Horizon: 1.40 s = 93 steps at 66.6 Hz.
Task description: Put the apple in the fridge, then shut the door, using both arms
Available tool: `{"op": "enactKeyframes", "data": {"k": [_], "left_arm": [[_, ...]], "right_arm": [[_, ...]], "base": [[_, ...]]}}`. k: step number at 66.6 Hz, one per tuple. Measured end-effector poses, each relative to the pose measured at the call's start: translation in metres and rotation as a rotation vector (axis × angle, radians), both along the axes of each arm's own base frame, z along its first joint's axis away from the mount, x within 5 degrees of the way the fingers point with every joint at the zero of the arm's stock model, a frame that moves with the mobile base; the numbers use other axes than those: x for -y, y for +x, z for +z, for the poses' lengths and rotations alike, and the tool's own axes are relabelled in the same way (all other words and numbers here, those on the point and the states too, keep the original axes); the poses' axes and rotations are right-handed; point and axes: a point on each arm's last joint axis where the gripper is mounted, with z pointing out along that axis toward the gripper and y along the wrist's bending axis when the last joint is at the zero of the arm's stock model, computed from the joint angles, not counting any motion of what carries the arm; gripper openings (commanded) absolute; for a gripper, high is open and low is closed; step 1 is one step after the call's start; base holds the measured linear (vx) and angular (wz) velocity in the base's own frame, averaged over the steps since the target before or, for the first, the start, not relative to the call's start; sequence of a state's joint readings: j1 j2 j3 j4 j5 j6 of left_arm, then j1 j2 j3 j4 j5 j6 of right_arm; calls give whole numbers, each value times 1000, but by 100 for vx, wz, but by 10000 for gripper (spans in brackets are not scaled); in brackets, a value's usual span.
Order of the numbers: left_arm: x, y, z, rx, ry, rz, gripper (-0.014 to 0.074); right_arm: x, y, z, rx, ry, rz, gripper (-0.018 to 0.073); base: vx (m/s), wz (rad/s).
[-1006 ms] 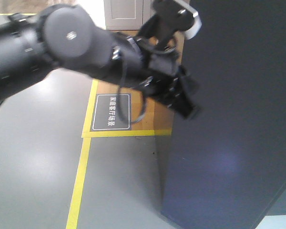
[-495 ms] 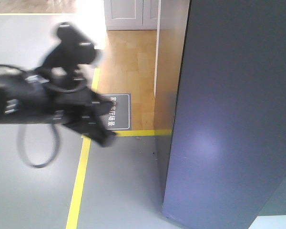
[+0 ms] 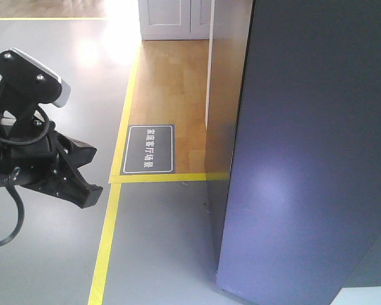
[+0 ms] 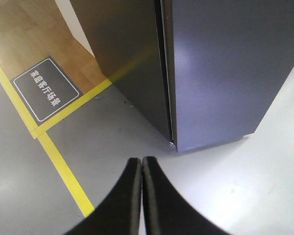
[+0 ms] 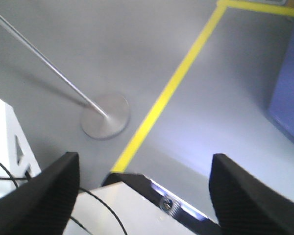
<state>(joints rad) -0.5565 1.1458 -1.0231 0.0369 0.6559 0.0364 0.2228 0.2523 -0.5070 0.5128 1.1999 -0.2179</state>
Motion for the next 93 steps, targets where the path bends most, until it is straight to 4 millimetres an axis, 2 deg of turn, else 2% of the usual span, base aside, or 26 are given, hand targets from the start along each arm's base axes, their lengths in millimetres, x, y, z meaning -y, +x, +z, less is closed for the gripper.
{"op": "enactKeyframes", "data": {"k": [7, 16, 29, 41, 54, 74, 93], "left_arm": [[0, 0, 0, 0, 1, -1, -6], [0, 0, 0, 0, 1, -1, -6], [0, 0, 0, 0, 1, -1, -6], [0, 0, 0, 0, 1, -1, -6], [0, 0, 0, 0, 1, -1, -6], [0, 0, 0, 0, 1, -1, -6], [0, 0, 0, 0, 1, -1, -6]], "right_arm": [[5, 8, 14, -26, -89, -24, 412], [15, 22, 22, -44, -210, -124, 318], [28, 48, 22, -38, -339, -298, 134], [30, 75, 21, -13, -388, -370, -13], [29, 110, 19, 6, -429, -432, -8], [28, 163, 38, 62, -434, -535, -3], [60, 209, 50, 75, -384, -677, -3]], "base": [[0, 0], [0, 0], [0, 0], [0, 0], [0, 0], [0, 0], [0, 0]]}}
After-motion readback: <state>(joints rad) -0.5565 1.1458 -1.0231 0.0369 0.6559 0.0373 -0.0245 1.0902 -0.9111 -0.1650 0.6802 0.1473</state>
